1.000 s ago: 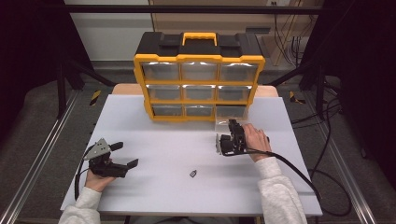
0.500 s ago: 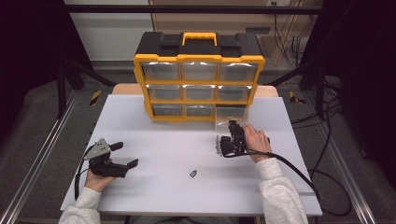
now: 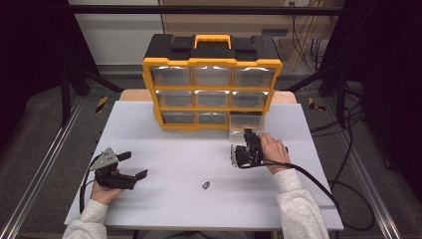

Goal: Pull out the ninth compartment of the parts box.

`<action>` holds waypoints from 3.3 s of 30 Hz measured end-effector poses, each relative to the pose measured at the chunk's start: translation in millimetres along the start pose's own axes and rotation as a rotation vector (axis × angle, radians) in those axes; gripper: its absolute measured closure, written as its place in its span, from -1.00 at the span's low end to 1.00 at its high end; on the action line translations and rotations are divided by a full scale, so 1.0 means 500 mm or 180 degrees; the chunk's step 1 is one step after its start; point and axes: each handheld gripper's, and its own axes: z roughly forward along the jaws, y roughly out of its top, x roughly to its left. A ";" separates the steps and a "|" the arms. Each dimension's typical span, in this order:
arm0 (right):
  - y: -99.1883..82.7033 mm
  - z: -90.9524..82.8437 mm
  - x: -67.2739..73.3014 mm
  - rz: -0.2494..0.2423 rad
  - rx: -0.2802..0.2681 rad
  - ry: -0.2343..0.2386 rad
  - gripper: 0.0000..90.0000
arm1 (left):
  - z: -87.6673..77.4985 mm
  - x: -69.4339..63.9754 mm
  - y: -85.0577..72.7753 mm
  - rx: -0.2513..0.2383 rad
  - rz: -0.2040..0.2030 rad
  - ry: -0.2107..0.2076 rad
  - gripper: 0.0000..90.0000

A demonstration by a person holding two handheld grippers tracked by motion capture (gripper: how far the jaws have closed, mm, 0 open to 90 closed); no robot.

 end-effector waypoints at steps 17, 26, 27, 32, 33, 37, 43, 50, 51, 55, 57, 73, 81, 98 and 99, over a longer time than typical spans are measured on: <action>0.018 -0.016 -0.009 0.0671 -0.0247 0.0291 -0.24 | 0.001 -0.001 0.000 0.0011 0.0002 -0.0008 -0.99; 0.019 -0.032 -0.020 0.1241 -0.0448 0.0331 -0.63 | 0.000 -0.001 0.000 0.0005 -0.0001 -0.0004 -0.99; 0.018 -0.034 -0.021 0.1323 -0.0461 0.0347 -0.66 | 0.000 -0.001 0.000 0.0005 0.0001 -0.0005 -0.99; 0.012 -0.044 -0.029 0.1669 -0.0534 0.0457 -0.80 | -0.001 -0.001 0.001 -0.0004 -0.0001 -0.0001 -0.99; 0.011 -0.046 -0.029 0.1753 -0.0558 0.0474 -0.82 | 0.000 -0.001 0.001 -0.0005 0.0001 0.0005 -0.99; 0.004 -0.059 -0.038 0.2128 -0.0662 0.0651 -0.91 | 0.000 -0.002 0.001 -0.0003 -0.0001 0.0002 -0.99; -0.008 -0.077 -0.045 0.2577 -0.0812 0.0839 -0.96 | 0.000 -0.001 0.001 -0.0005 -0.0002 0.0007 -0.99; -0.024 -0.095 -0.057 0.2993 -0.0877 0.1031 -0.99 | 0.000 -0.002 0.001 -0.0004 0.0000 0.0003 -0.99; -0.027 -0.097 -0.059 0.3075 -0.0894 0.1068 -0.99 | 0.000 -0.003 0.001 -0.0004 0.0000 0.0004 -0.99; -0.043 -0.106 -0.066 0.3380 -0.0959 0.1119 -0.99 | -0.001 -0.002 0.001 -0.0011 -0.0001 0.0006 -0.99; -0.054 -0.110 -0.067 0.3510 -0.0959 0.1122 -0.98 | -0.001 -0.002 0.001 -0.0006 -0.0006 0.0002 -0.99; -0.126 -0.128 -0.035 0.3954 -0.1052 0.1252 -0.98 | 0.000 -0.004 0.003 0.0001 0.0002 0.0015 -0.99; -0.153 -0.125 -0.005 0.4168 -0.1043 0.1499 -0.98 | 0.002 -0.009 0.006 0.0016 0.0012 0.0011 -0.99; -0.189 -0.123 0.031 0.4322 -0.1092 0.1573 -0.99 | 0.015 -0.039 0.022 0.0026 0.0034 -0.0042 -0.99; -0.190 -0.122 0.033 0.4330 -0.1088 0.1574 -0.99 | 0.017 -0.041 0.024 0.0026 0.0038 -0.0043 -0.99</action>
